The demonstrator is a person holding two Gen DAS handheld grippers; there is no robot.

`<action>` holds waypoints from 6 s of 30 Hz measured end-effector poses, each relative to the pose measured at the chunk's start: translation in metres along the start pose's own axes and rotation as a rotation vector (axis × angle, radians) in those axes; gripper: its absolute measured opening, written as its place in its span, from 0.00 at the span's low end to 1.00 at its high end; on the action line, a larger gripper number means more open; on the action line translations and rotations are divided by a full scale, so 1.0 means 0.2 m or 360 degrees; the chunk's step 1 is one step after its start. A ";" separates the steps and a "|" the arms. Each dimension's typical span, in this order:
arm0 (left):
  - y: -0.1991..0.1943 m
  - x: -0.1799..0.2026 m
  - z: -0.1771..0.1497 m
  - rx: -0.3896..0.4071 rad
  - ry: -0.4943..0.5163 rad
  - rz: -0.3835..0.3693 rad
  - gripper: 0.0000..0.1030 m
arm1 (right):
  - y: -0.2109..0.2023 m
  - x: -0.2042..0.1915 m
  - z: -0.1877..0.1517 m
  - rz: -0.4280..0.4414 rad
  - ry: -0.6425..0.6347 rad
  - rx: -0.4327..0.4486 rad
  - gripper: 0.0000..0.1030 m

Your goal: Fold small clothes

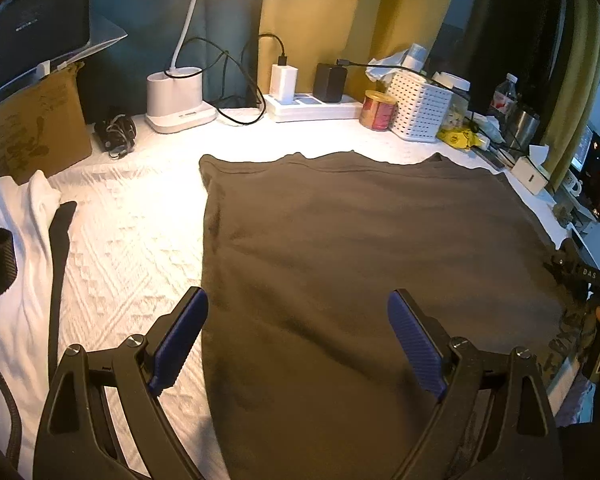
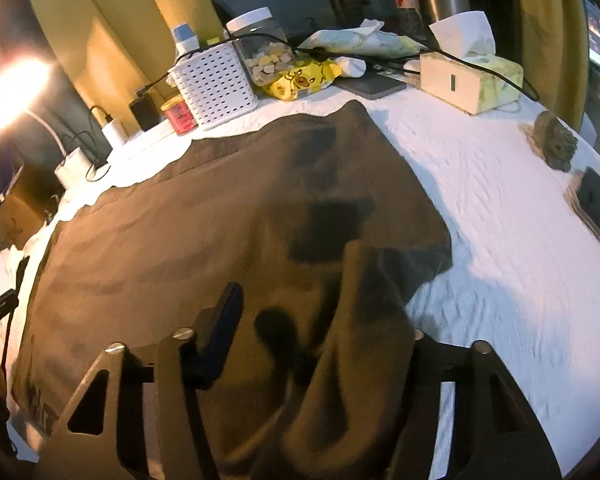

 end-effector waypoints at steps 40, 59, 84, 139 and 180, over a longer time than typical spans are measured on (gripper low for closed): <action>-0.11 -0.28 -0.01 0.0098 -0.0096 -0.0128 0.88 | 0.08 -0.95 0.17 0.0324 -0.0616 -0.0028 0.12; -0.26 -0.38 -0.09 0.0165 -0.0158 -0.0058 0.88 | 0.12 -1.50 -0.01 0.0641 -0.0920 -0.0161 0.12; -0.36 -0.28 -0.06 0.0173 -0.0140 -0.0011 0.88 | -0.29 -1.61 -0.24 0.0931 -0.1231 -0.0119 0.60; 0.28 0.12 0.21 -0.0151 0.0518 0.0041 0.68 | 0.16 -0.87 -0.01 0.0327 -0.0833 -0.0077 0.61; 0.50 -0.02 0.41 -0.0115 0.0317 -0.0178 0.63 | 0.49 -0.89 0.40 0.0314 -0.0731 -0.0042 0.61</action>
Point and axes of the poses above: each gripper's, at about its wrist camera, not at the fingertips, and y roughly the way its jaws point, x to its right, z to its top, the point moved 3 cm from there along y, roughly the way its jaws point
